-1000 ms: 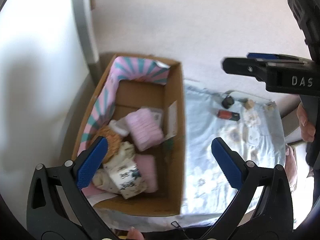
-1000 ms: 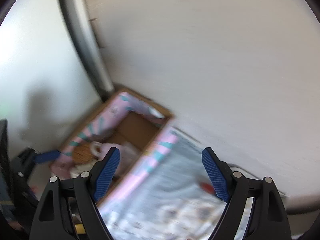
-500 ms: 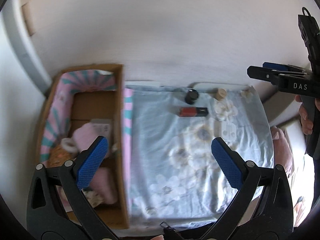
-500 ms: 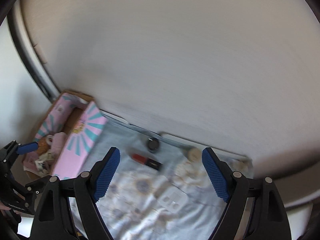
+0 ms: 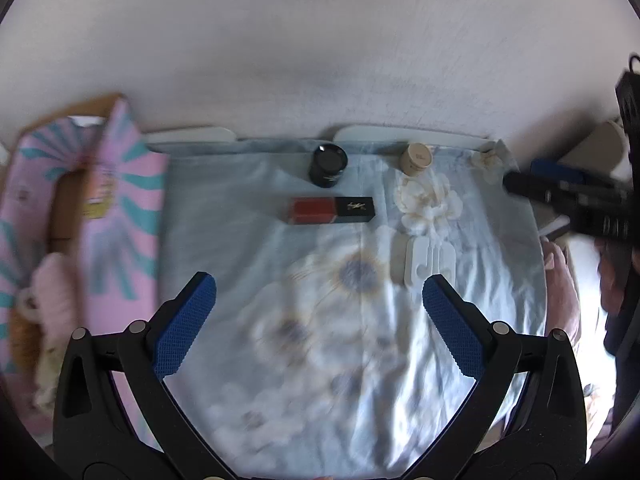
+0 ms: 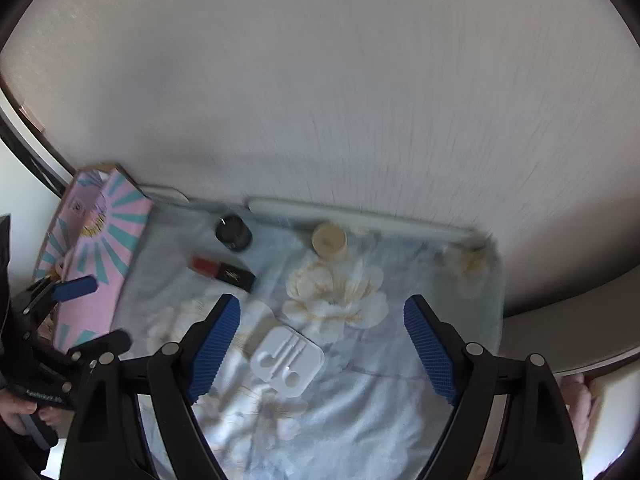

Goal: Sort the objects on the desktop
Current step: 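Move both tools back toward the lipstick and cream jar on the bed, then grasp the red lipstick with left tool while right tool grasps the cream jar, then carry the lipstick and cream jar with both tools over the cardboard box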

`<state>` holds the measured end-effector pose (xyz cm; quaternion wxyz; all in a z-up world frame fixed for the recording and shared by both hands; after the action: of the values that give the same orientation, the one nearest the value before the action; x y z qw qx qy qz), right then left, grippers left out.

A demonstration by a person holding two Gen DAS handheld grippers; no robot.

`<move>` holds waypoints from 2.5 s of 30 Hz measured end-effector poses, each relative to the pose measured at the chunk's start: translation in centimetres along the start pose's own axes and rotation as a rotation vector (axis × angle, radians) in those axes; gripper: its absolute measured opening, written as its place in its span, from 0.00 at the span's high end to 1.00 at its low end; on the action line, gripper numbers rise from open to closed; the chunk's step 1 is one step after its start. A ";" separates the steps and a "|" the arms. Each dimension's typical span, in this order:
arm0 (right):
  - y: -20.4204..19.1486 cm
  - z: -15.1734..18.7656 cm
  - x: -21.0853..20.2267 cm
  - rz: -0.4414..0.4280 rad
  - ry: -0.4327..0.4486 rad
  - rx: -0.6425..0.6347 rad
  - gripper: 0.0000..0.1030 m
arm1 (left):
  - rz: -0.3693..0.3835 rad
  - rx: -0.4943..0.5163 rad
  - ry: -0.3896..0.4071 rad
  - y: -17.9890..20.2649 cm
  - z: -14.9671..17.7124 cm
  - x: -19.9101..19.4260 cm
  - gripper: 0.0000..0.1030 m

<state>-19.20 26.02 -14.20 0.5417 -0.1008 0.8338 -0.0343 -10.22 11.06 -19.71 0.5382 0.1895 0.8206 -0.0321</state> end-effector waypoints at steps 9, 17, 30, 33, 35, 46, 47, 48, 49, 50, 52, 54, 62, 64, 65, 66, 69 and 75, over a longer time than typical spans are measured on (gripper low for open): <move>1.4 1.4 5.9 -0.016 -0.035 -0.013 0.21 | -0.055 -0.042 -0.003 1.6 -1.7 7.8 0.00; 1.6 0.5 8.8 -0.014 0.021 -0.049 0.21 | -0.107 -0.094 0.022 1.0 -1.7 10.7 0.00; 1.6 -1.2 9.8 -0.044 0.068 -0.085 0.35 | -0.151 -0.043 0.062 2.0 -2.1 11.4 0.01; 1.5 -1.4 10.1 -0.041 0.058 -0.088 0.41 | -0.154 -0.037 0.073 2.0 -2.0 11.3 0.06; 1.5 -1.3 10.3 -0.032 0.062 -0.096 0.49 | -0.156 -0.017 0.087 2.1 -2.0 11.1 0.12; 1.4 -0.5 8.7 -0.032 0.094 -0.124 0.71 | -0.116 -0.012 0.082 2.1 -1.8 9.8 0.19; 1.4 -0.3 8.4 -0.034 0.093 -0.120 0.71 | -0.112 -0.017 0.079 2.1 -1.7 9.3 0.19; 1.5 -0.1 8.0 -0.037 0.093 -0.118 0.71 | -0.110 -0.020 0.078 2.1 -1.6 9.0 0.19; 1.5 0.1 7.5 -0.035 0.094 -0.119 0.71 | -0.104 -0.021 0.079 2.2 -1.6 8.3 0.19; 1.5 0.3 7.0 -0.034 0.095 -0.122 0.71 | -0.099 -0.018 0.083 2.3 -1.7 7.7 0.19; 1.5 0.5 6.0 -0.031 0.098 -0.122 0.71 | -0.104 -0.002 0.099 2.5 -1.8 6.0 0.19; 1.7 0.7 4.8 -0.031 0.101 -0.107 0.71 | -0.113 0.008 0.106 2.5 -1.8 4.5 0.19; 0.5 0.8 -0.6 -0.045 0.123 -0.096 0.71 | -0.118 0.032 0.140 0.9 -0.7 -3.8 0.19; 0.0 0.2 -1.4 -0.047 0.124 -0.106 0.71 | -0.119 0.022 0.157 0.0 0.0 -6.5 0.19; -0.5 0.1 -2.2 -0.044 0.131 -0.113 0.71 | -0.117 0.014 0.164 -0.5 0.1 -7.2 0.19; -0.9 -0.2 -2.7 -0.048 0.135 -0.119 0.71 | -0.115 0.009 0.170 -0.9 0.5 -7.6 0.19; -4.2 -0.6 -3.3 -0.053 0.150 -0.147 0.71 | -0.124 -0.001 0.191 -1.7 0.5 -9.1 0.19; -8.8 -1.6 -4.9 -0.080 0.172 -0.219 0.71 | -0.151 -0.041 0.229 -4.4 1.5 -12.6 0.19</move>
<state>-17.54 18.38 -7.69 0.4520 -0.1892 0.8713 0.0267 -6.06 3.11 -9.74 0.4408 0.1185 0.8891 -0.0337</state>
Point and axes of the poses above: each gripper's, at about its wrist camera, not at the fingertips, and x roughly the way its jaws point, y to its right, z to its underside, the point moved 5 cm from there along x, roughly the way its jaws point, and after that the axes turned 8 degrees about x, right-handed, at the moved point
